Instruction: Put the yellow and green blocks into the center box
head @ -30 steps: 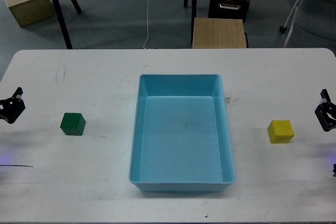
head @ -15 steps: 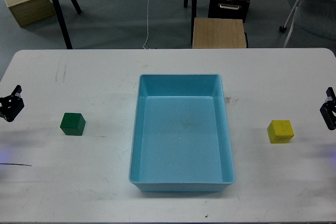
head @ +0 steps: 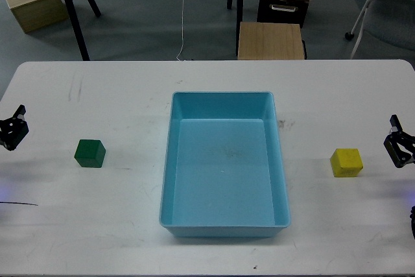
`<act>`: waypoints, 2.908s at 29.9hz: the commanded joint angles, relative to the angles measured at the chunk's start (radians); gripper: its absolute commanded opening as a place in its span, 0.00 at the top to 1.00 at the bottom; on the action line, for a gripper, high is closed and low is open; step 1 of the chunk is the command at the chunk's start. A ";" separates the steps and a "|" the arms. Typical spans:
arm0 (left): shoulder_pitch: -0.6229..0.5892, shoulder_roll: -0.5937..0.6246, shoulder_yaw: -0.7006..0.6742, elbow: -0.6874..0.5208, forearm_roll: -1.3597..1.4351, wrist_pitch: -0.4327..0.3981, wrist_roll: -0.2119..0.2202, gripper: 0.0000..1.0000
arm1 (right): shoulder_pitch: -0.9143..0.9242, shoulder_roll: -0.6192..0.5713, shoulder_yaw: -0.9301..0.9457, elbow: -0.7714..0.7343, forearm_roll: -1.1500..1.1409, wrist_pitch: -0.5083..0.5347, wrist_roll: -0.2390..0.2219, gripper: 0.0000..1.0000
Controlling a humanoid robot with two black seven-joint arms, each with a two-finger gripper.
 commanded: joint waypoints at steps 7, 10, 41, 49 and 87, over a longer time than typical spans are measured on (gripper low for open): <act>0.000 0.000 -0.002 0.000 0.000 0.000 0.000 0.00 | -0.001 0.008 -0.001 -0.002 0.000 0.000 0.000 0.01; 0.000 0.001 -0.002 0.002 0.000 0.000 0.000 0.00 | -0.001 0.008 -0.001 -0.003 0.000 0.000 0.000 0.01; -0.002 0.003 0.006 0.003 0.003 0.000 0.000 0.00 | -0.020 -0.738 -0.041 -0.103 -0.241 -0.027 -0.003 0.01; 0.001 0.032 0.006 0.003 0.001 0.000 0.000 0.00 | 0.008 -0.969 -0.033 -0.106 -0.364 -0.139 0.014 0.01; 0.008 0.093 0.006 0.002 0.001 0.000 -0.002 0.00 | 0.374 -1.014 -0.076 0.252 -2.445 -0.206 0.192 0.01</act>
